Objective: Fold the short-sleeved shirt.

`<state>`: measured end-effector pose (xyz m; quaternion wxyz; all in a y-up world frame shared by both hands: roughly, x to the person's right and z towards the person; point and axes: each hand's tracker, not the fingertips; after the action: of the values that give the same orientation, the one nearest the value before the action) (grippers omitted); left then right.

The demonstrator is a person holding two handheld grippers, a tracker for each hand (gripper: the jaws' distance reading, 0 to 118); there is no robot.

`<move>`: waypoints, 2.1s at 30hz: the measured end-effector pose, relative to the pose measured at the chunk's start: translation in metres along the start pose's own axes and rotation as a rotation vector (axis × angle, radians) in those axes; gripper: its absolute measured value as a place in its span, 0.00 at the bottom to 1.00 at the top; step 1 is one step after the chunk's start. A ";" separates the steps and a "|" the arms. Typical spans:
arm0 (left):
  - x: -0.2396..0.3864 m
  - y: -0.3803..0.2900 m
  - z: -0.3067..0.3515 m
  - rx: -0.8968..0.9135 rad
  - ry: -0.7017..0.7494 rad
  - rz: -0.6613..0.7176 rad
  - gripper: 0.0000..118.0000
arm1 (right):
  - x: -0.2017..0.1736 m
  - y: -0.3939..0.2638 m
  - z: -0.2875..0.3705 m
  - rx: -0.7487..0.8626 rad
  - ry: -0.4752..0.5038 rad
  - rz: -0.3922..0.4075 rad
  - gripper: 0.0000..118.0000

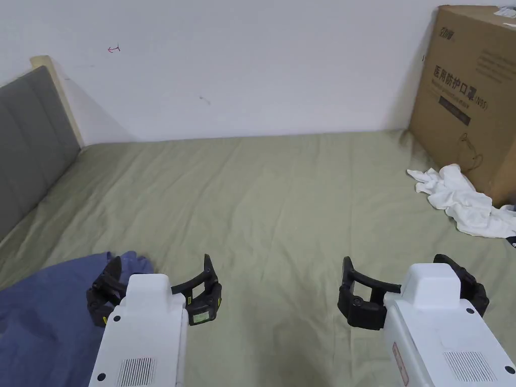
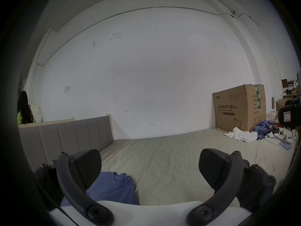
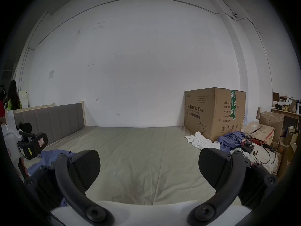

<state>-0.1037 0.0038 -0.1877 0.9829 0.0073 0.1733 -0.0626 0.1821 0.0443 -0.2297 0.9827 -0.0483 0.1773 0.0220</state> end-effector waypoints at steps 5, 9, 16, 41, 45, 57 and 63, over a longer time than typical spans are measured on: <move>0.001 0.002 0.001 0.006 -0.004 -0.004 1.00 | 0.002 -0.001 -0.001 -0.001 -0.001 0.005 1.00; 0.002 0.001 0.001 0.005 -0.009 -0.015 1.00 | 0.000 0.001 0.000 0.000 -0.002 0.008 1.00; 0.002 0.000 0.002 0.007 -0.016 -0.024 1.00 | -0.001 0.003 0.001 -0.002 -0.001 0.009 1.00; 0.003 0.018 0.001 0.009 -0.045 0.027 0.00 | -0.003 0.010 0.000 -0.004 0.031 0.006 0.00; 0.001 0.017 0.002 0.002 -0.052 0.023 0.00 | -0.005 0.011 0.000 -0.005 0.036 0.005 0.00; -0.046 0.012 0.011 -0.031 0.053 0.039 0.00 | -0.038 0.020 -0.017 0.002 0.146 0.021 0.00; -0.101 0.010 0.029 -0.046 0.181 0.025 0.00 | -0.086 0.024 -0.036 0.010 0.280 0.016 0.00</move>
<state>-0.1867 0.0250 -0.1259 0.9638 -0.0077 0.2625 -0.0453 0.0872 0.0620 -0.2354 0.9484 -0.0448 0.3130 0.0220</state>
